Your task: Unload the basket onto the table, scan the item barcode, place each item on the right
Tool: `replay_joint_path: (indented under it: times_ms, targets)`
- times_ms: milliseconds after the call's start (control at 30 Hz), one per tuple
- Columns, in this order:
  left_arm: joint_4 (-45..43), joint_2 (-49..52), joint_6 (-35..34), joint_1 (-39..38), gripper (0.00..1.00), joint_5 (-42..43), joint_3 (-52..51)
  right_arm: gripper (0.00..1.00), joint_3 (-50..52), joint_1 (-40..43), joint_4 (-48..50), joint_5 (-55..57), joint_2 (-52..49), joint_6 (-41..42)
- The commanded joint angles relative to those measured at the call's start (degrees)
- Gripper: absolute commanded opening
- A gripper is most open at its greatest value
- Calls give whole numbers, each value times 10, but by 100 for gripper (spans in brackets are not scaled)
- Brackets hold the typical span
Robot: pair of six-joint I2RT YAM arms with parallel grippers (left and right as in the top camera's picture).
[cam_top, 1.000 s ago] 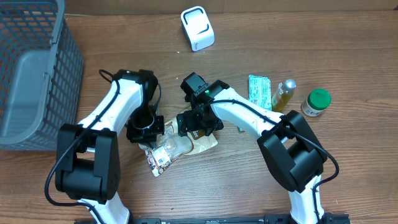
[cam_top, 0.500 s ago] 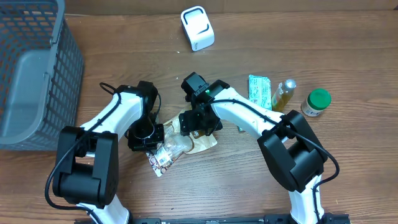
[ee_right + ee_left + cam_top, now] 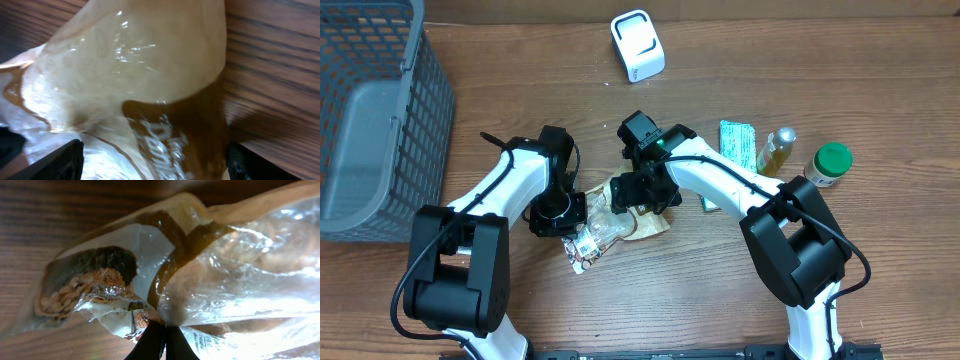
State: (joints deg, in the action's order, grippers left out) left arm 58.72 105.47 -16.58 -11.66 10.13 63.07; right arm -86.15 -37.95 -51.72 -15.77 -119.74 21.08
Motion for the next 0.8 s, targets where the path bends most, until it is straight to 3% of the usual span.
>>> replay_joint_path:
  times_ms: [0,267,533,767]
  targets:
    - [-35,24,-19,-4,4,-31,-19,86,4,-1,24,-58,20,4]
    - [-48,24,-19,-4,4,-31,-19,86,56,-1,97,-130,20,19]
    - [-58,24,-19,-5,4,-31,-19,78,89,-1,191,-240,20,18]
    - [-59,24,-18,-5,5,-31,-19,73,89,-1,200,-243,20,16]
